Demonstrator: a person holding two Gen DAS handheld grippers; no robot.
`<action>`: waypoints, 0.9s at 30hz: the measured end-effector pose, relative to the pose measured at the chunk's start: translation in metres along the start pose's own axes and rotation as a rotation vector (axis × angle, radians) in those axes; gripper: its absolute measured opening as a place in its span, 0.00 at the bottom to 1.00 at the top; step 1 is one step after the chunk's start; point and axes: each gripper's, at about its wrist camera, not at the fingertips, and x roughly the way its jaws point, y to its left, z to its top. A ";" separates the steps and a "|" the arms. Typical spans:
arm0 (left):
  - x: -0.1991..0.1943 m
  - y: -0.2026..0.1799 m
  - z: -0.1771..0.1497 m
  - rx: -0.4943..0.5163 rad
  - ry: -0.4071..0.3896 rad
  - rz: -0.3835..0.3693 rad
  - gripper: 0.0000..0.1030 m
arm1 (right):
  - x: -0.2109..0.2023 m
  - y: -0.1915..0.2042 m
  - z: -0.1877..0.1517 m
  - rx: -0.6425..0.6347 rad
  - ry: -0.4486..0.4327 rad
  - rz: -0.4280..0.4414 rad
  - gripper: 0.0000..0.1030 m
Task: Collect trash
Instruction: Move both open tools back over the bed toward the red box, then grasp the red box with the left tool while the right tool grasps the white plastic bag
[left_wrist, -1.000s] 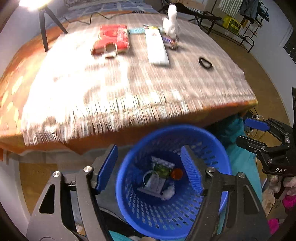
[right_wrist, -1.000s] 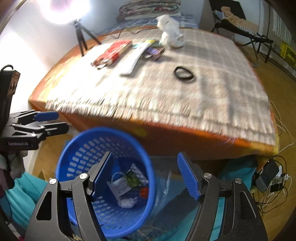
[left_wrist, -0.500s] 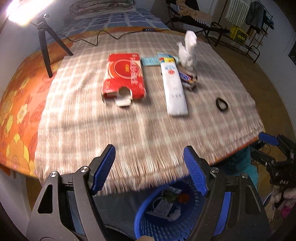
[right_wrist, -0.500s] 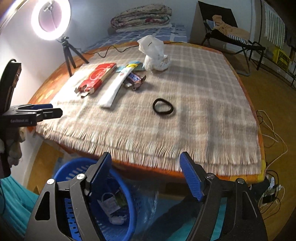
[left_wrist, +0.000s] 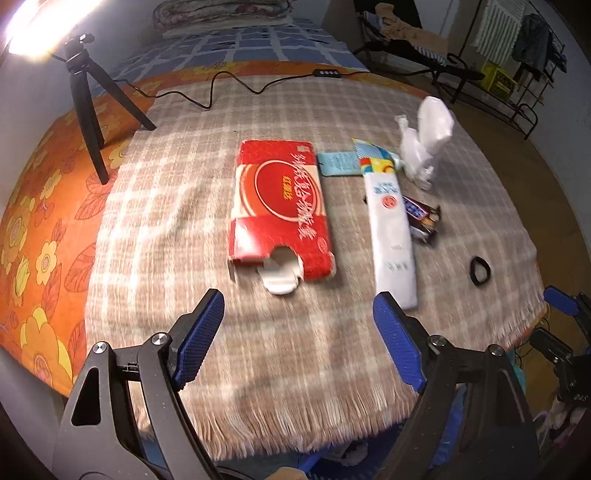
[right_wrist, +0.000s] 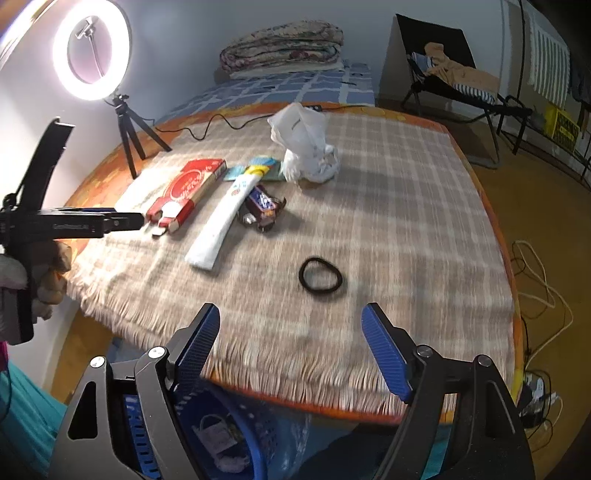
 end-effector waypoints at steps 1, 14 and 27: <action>0.004 0.001 0.004 -0.001 0.006 0.005 0.83 | 0.002 0.000 0.003 -0.003 -0.002 -0.001 0.77; 0.044 0.009 0.045 -0.011 0.034 0.037 0.83 | 0.044 0.006 0.072 0.012 -0.045 -0.002 0.77; 0.078 0.011 0.065 0.009 0.070 0.101 0.88 | 0.100 0.007 0.110 0.052 -0.020 -0.047 0.77</action>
